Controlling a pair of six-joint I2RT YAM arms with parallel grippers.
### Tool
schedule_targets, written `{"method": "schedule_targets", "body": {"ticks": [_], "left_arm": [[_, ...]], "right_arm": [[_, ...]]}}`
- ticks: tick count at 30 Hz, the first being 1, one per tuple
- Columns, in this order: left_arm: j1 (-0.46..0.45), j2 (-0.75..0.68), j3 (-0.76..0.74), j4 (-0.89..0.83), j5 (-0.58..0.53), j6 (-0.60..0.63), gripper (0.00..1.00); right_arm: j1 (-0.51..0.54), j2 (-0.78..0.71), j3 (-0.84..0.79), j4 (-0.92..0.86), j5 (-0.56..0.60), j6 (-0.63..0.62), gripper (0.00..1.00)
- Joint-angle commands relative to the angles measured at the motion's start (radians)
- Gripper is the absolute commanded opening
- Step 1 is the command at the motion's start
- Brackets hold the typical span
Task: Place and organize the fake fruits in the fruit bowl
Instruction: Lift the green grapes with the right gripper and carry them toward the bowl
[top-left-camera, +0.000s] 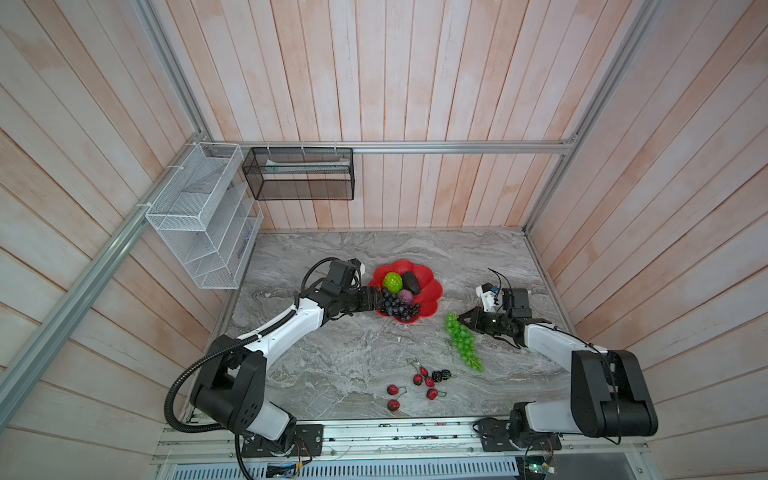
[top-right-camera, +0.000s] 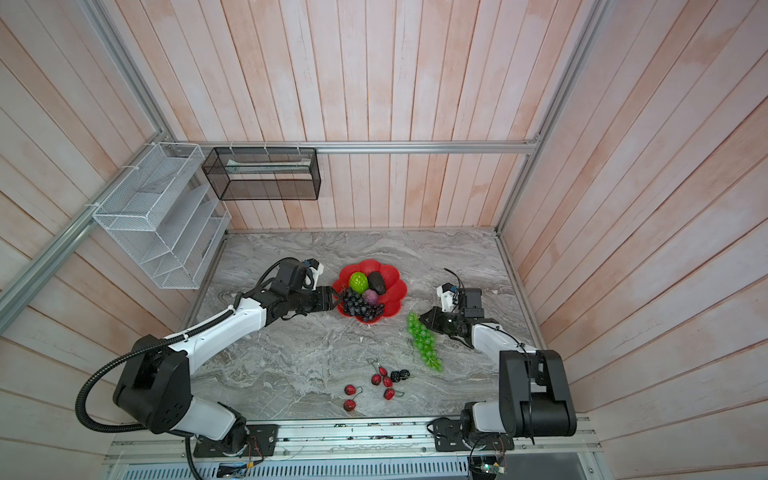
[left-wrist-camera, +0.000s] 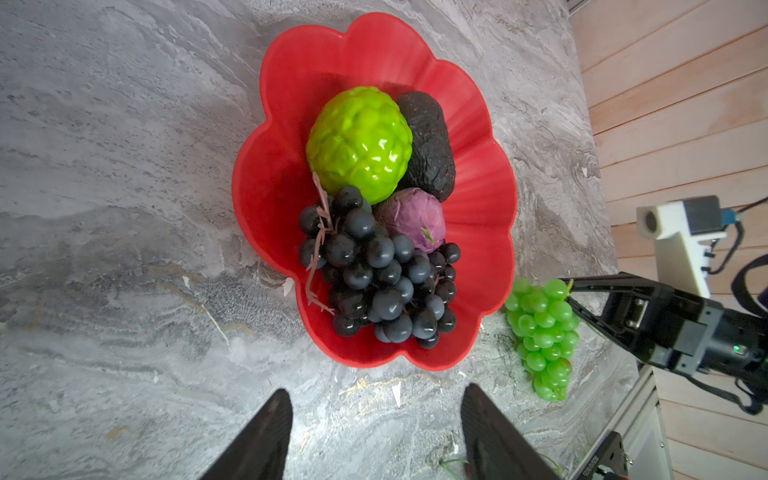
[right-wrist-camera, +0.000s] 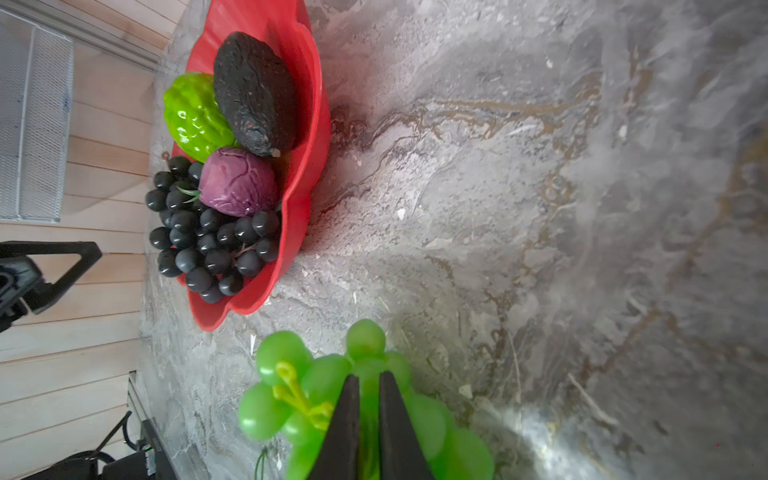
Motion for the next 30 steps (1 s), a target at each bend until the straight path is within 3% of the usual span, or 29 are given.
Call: {"method": "schedule_targets", "body": {"ticks": [1, 7, 30], "left_arm": [[-0.003, 0.016, 0.037, -0.014, -0.01, 0.009, 0.67], [-0.003, 0.026, 0.037, -0.016, -0.014, 0.011, 0.67], [-0.004, 0.036, 0.048, -0.024, -0.008, 0.011, 0.67]], "right_arm": [[-0.003, 0.038, 0.031, 0.04, -0.036, -0.022, 0.19], [-0.006, -0.001, 0.017, 0.049, -0.06, -0.01, 0.34], [-0.027, -0.034, 0.005, -0.012, -0.083, -0.046, 0.33]]}}
